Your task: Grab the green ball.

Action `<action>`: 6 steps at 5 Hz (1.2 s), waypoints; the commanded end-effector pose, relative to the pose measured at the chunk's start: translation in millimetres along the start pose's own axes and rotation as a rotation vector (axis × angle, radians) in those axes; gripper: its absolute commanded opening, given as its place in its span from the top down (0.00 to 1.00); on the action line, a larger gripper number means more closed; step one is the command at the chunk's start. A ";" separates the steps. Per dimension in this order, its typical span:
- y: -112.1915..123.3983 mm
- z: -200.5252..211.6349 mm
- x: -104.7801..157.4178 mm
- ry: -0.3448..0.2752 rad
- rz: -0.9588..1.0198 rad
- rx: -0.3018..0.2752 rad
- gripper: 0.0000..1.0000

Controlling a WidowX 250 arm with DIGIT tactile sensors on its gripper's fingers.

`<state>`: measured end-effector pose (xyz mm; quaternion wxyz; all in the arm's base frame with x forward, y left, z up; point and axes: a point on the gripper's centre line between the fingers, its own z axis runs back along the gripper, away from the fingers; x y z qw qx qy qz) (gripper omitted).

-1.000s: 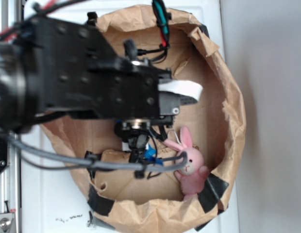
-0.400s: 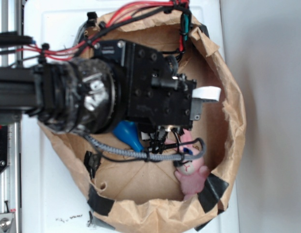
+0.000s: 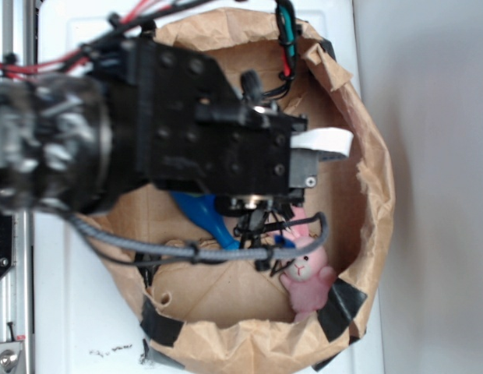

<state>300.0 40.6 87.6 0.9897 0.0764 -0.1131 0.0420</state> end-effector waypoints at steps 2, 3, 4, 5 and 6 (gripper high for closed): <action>21.1 37.5 -5.9 -0.066 -0.008 -0.064 0.00; 18.6 27.7 -17.0 -0.051 -0.025 -0.044 0.00; 12.1 15.0 -20.2 -0.032 -0.044 -0.022 0.00; 4.7 19.7 -14.8 -0.029 -0.060 -0.045 0.00; -1.1 38.1 -11.0 -0.045 -0.090 -0.102 0.00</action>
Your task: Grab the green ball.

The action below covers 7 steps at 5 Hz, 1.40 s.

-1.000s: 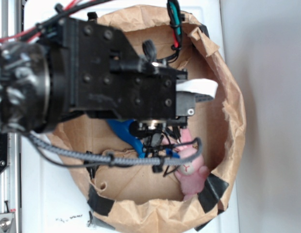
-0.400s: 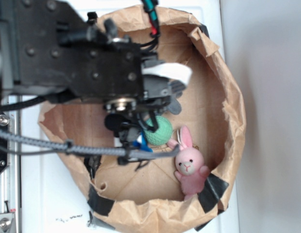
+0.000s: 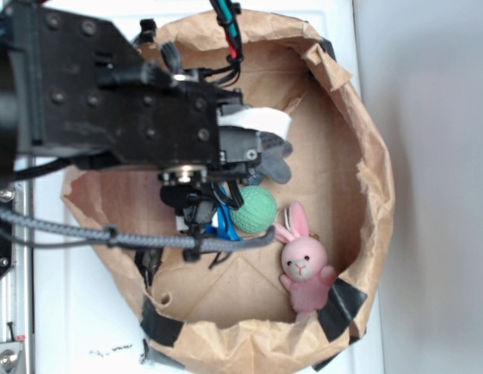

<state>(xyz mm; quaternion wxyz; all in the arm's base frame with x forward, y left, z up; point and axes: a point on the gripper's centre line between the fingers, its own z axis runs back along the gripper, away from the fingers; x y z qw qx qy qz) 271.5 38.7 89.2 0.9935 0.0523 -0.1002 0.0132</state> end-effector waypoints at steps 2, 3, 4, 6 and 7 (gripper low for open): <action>-4.4 44.8 31.4 -0.016 0.067 -0.107 0.00; 0.9 44.6 39.2 0.030 0.163 -0.151 0.00; 4.0 32.0 44.4 0.041 0.273 -0.197 0.00; 4.7 13.5 49.0 0.102 0.410 -0.244 0.00; 5.8 1.5 50.7 0.097 0.405 -0.208 0.00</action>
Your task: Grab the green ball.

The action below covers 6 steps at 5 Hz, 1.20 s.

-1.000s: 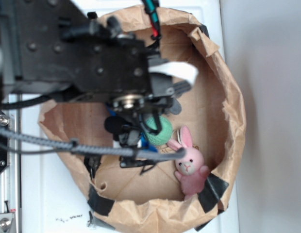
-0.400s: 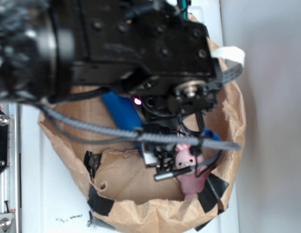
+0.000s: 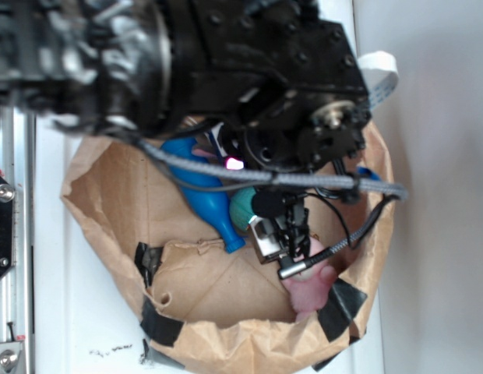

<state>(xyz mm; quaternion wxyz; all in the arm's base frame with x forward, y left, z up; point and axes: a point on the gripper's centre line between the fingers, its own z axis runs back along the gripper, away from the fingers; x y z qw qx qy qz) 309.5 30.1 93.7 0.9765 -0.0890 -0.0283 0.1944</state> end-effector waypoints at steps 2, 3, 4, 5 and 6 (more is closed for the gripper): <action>10.6 -11.4 17.3 -0.092 0.009 0.053 0.00; 12.0 -18.5 16.7 -0.095 0.007 0.058 0.00; 15.1 -29.9 11.1 -0.070 -0.003 0.073 0.00; 15.3 -34.2 6.5 -0.033 -0.011 0.086 0.00; 9.5 -33.1 -1.7 -0.018 -0.009 0.095 0.00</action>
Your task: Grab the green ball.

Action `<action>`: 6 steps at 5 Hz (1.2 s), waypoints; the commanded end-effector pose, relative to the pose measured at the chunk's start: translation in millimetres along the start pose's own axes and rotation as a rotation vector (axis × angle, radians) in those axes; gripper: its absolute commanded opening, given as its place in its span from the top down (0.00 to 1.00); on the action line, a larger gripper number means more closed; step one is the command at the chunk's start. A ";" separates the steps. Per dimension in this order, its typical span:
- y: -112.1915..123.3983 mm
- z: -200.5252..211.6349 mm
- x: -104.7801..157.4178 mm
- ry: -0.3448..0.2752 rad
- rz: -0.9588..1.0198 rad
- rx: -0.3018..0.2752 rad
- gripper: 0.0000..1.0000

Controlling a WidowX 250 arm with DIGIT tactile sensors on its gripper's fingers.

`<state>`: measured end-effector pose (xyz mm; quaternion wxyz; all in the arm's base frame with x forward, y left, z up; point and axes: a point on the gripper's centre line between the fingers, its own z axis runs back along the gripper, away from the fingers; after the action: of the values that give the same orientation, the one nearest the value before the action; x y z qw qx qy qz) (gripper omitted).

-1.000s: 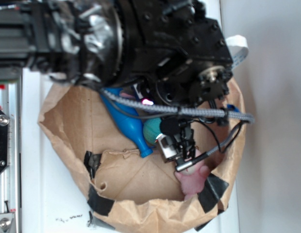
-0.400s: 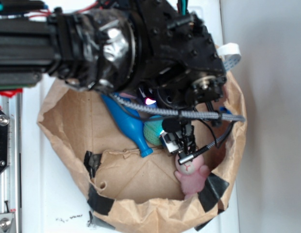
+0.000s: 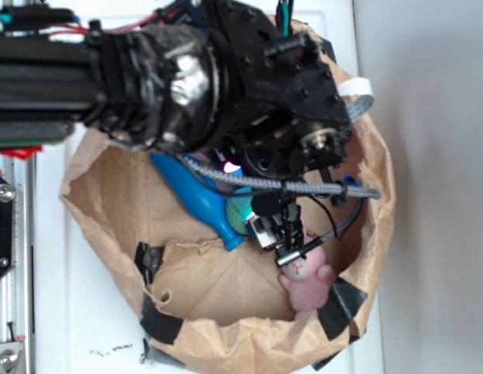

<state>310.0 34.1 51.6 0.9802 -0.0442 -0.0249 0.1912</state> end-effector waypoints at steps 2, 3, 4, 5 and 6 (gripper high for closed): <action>-5.3 21.3 -4.4 0.012 -0.017 -0.073 0.00; -7.4 24.6 -3.4 0.019 -0.022 -0.092 0.00; -4.3 44.9 -6.6 0.002 -0.035 -0.134 0.00; 0.3 65.1 -8.4 -0.012 -0.039 -0.181 0.00; -4.4 63.8 -8.2 -0.044 -0.043 -0.182 0.00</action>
<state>296.7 26.1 96.1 0.9758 -0.1285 -0.0334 0.1738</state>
